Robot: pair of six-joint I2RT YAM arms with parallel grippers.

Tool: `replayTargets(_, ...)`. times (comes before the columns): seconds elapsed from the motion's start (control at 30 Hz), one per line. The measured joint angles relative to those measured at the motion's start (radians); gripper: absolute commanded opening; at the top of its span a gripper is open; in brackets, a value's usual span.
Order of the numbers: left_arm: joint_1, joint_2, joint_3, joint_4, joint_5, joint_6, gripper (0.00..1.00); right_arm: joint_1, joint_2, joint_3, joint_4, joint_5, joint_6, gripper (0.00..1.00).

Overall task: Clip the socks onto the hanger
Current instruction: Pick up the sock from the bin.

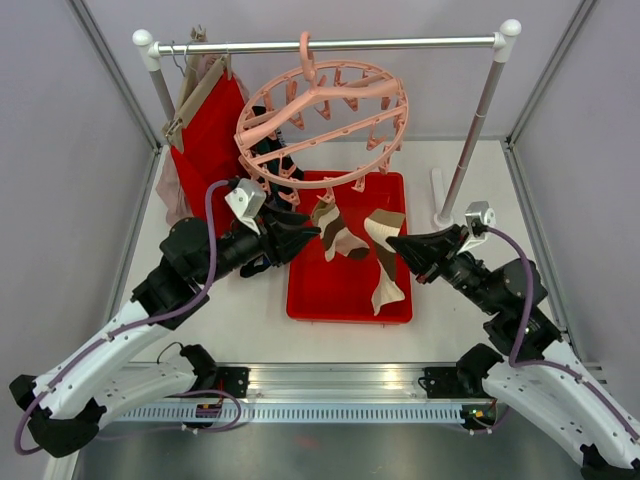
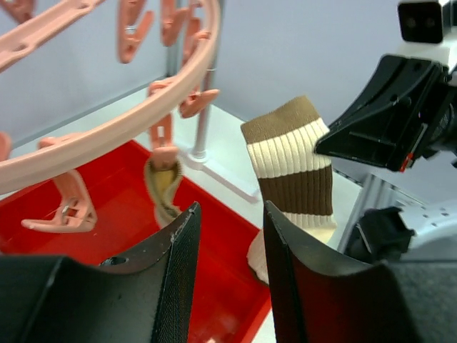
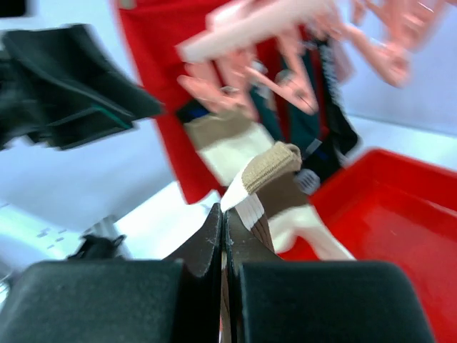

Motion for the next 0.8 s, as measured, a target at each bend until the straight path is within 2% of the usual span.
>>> replayTargets(0.33, 0.0, 0.07, 0.031, 0.078, 0.239, -0.055, 0.54, 0.0, -0.006, 0.098, -0.002, -0.269, -0.014, 0.0)
replayTargets(0.8, 0.0, 0.188, 0.071, 0.223, 0.442, -0.188, 0.56, 0.0, 0.018, 0.168, 0.003, -0.36, -0.011, 0.0)
